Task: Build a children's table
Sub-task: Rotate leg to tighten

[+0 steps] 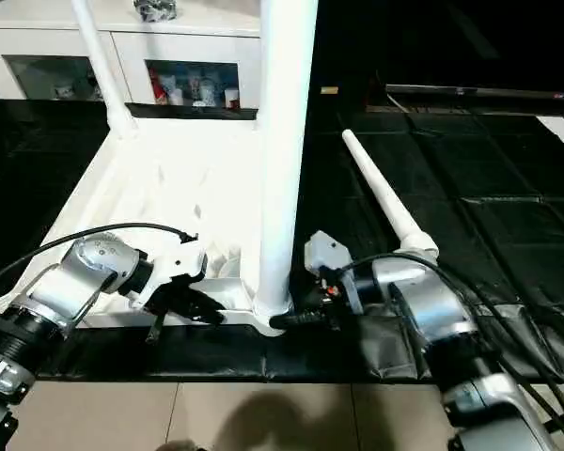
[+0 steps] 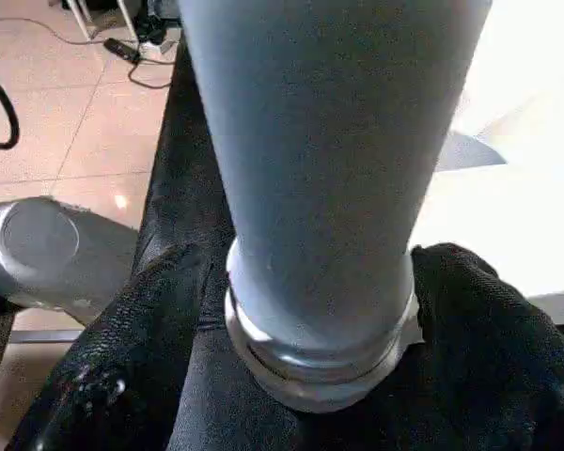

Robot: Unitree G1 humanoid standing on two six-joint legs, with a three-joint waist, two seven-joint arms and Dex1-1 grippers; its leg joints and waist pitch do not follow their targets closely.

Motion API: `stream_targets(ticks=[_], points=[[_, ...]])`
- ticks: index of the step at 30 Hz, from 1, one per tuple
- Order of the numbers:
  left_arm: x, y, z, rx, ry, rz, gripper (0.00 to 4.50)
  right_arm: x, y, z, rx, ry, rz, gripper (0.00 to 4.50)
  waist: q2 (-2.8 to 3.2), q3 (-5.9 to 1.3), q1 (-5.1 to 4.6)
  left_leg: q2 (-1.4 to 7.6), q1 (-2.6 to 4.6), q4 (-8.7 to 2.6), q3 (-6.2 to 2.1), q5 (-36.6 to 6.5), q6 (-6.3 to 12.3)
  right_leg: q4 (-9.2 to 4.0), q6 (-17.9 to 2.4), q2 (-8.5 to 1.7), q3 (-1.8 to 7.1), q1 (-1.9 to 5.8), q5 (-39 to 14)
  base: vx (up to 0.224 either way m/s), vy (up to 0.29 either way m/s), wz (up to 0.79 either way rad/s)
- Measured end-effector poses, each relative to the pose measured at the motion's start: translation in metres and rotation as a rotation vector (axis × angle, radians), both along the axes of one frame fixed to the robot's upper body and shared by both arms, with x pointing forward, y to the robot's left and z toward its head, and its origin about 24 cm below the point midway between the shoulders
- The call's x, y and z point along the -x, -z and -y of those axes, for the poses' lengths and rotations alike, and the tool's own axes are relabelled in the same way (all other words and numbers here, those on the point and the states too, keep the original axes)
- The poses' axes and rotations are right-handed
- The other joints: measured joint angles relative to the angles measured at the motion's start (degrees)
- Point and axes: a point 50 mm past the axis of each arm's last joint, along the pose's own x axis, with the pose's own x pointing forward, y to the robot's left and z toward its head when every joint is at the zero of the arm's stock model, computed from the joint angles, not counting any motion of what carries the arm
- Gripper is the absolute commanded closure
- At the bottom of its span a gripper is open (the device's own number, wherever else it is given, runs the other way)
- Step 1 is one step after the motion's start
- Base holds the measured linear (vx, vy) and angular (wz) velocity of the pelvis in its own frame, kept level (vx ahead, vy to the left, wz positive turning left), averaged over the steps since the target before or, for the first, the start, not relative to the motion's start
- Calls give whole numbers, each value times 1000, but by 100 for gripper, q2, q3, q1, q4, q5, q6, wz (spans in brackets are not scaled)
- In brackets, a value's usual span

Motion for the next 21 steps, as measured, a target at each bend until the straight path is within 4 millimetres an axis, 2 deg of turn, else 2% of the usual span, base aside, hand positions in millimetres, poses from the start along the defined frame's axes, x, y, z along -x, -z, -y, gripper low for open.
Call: stream_targets(ticks=[7,17,21], points=[[0,0,0,-1,2,0,450,-1,2,-1,-4,9,-3,167,0,0,-1,0,-2,0,0,0,0,0,0,0,0,0,0,0,0,0],[0,0,1,8,-4,-11,450,-2,3,-3,-22,16,-22,178,-3,0,-9,0,0,0,0,0,0,3,1,0,0,0,0,0,0,0],[-3,2,3,29,-72,-28,450,-4,6,-4,-41,83,-33,178,-2,0,-17,0,2,9,0,2,1,10,-2,0,3,1,2,0,0,0]])
